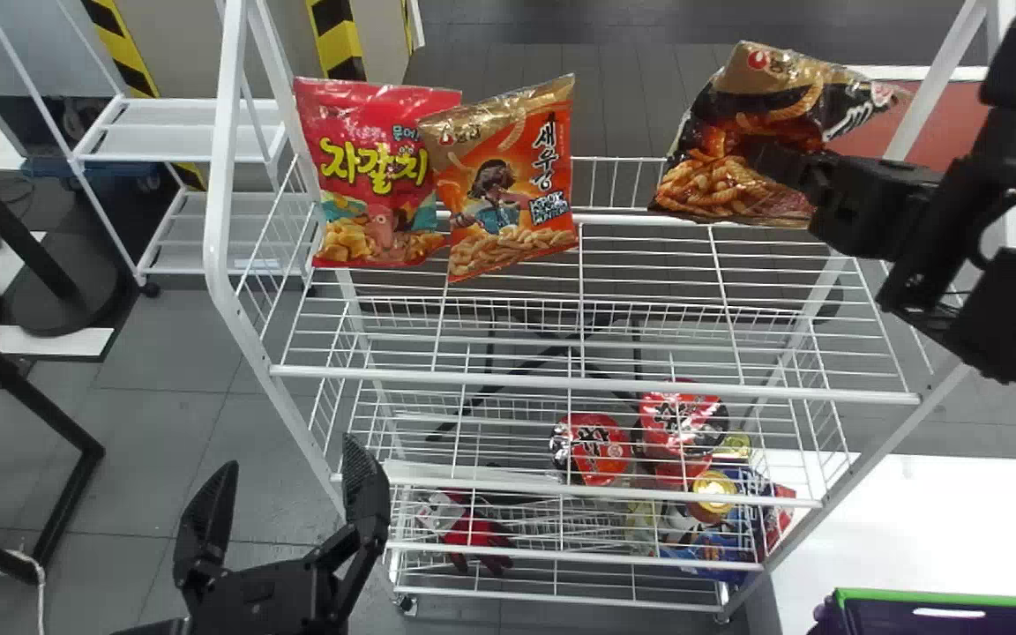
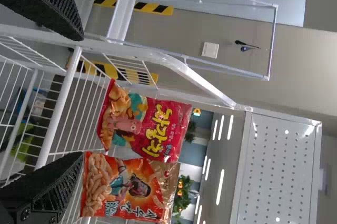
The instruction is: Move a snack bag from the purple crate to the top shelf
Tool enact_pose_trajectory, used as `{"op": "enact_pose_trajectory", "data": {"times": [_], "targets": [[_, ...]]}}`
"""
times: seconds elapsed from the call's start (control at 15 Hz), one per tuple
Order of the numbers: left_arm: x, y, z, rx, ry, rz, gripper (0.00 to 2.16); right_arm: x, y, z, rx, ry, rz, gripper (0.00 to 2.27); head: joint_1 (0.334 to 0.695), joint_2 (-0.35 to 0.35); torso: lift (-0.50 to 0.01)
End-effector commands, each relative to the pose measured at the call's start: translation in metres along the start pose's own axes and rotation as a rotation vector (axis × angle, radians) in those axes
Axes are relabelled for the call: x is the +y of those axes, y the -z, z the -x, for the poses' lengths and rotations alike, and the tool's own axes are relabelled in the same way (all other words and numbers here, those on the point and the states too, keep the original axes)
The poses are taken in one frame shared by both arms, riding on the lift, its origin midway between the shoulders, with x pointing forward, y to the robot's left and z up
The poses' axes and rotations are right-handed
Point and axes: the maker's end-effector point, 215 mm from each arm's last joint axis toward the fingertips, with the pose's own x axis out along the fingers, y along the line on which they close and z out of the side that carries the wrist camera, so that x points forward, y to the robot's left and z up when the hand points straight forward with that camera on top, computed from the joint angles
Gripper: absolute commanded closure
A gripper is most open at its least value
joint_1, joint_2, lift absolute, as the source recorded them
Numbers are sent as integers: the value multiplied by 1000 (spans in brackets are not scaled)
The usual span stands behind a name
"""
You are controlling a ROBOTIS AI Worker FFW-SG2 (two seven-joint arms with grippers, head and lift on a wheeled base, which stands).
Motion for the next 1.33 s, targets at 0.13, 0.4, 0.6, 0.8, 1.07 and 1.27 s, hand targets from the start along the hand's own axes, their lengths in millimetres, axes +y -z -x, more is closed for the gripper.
{"op": "enact_pose_trajectory", "data": {"times": [0.13,0.4,0.6,0.8,1.07,1.27], "targets": [[3,3,-4,0,-5,-1,-2,-11,35,-38,78,12,-10,1821,695,47,-1],[12,4,-9,0,-22,-4,-2,-29,29,-64,84,44,9,1821,695,56,-1],[16,7,-13,1,-28,-4,-2,-39,30,-84,113,59,4,1818,695,51,-1],[21,5,-18,-4,-37,1,-2,-37,44,-103,124,47,3,1818,695,54,-1],[29,8,-23,-1,-50,-2,-2,-34,55,-116,136,28,-4,1781,695,72,-1],[33,7,-25,-2,-55,-1,-2,-30,70,-123,145,17,-3,1754,695,87,-1]]}}
